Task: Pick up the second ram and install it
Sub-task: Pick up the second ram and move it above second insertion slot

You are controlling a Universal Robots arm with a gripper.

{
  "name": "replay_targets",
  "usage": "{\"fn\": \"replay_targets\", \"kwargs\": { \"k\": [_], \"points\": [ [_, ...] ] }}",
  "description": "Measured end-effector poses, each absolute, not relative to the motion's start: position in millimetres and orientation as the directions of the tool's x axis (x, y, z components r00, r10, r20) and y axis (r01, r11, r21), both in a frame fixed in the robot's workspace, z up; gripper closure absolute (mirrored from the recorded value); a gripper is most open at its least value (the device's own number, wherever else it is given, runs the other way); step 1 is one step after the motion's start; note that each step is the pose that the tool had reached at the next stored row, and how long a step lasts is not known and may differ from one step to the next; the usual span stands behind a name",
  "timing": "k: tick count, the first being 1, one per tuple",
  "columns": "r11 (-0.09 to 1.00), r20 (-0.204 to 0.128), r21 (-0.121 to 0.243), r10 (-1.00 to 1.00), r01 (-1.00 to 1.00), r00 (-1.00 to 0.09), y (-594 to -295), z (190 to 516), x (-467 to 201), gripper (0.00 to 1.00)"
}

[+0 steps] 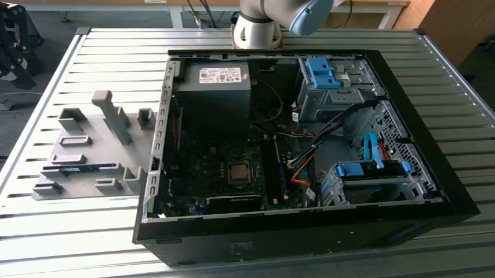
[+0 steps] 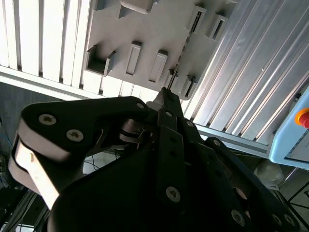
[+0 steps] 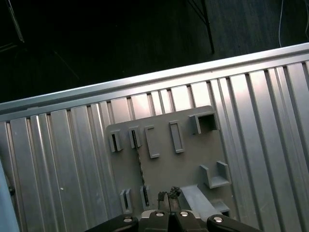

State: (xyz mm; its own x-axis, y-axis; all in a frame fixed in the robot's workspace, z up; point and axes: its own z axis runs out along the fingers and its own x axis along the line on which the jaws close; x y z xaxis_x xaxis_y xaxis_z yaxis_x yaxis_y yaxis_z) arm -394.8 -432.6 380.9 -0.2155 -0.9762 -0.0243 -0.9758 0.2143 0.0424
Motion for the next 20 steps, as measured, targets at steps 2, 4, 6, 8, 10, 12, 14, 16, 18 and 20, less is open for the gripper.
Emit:
{"fn": "replay_targets", "kwargs": {
  "k": [2,4,6,8,10,12,14,16,18,20],
  "points": [
    [0.214,-0.024,0.042,-0.976,-0.976,-0.215,-432.6,380.9,-394.8,0.89],
    [0.214,-0.024,0.042,-0.976,-0.976,-0.215,-432.6,380.9,-394.7,0.89],
    [0.212,-0.024,0.042,-0.977,-0.976,-0.213,-432.6,380.9,-394.8,0.89],
    [0.200,-0.024,0.042,-0.979,-0.979,-0.201,-432.6,380.9,-394.8,0.89],
    [0.178,-0.024,0.042,-0.984,-0.983,-0.179,-432.6,380.8,-394.8,0.89],
    [0.149,-0.024,0.042,-0.988,-0.988,-0.150,-432.6,380.8,-394.8,0.89],
    [0.118,-0.024,0.042,-0.993,-0.992,-0.119,-432.6,380.8,-394.9,0.89],
    [0.088,-0.024,0.042,-0.996,-0.995,-0.089,-432.6,380.7,-394.9,0.89],
    [0.057,-0.024,0.042,-0.998,-0.997,-0.058,-432.7,380.6,-395.0,0.89],
    [0.025,-0.024,0.042,-0.999,-0.999,-0.026,-432.6,380.6,-395.0,0.89]
  ]
}}
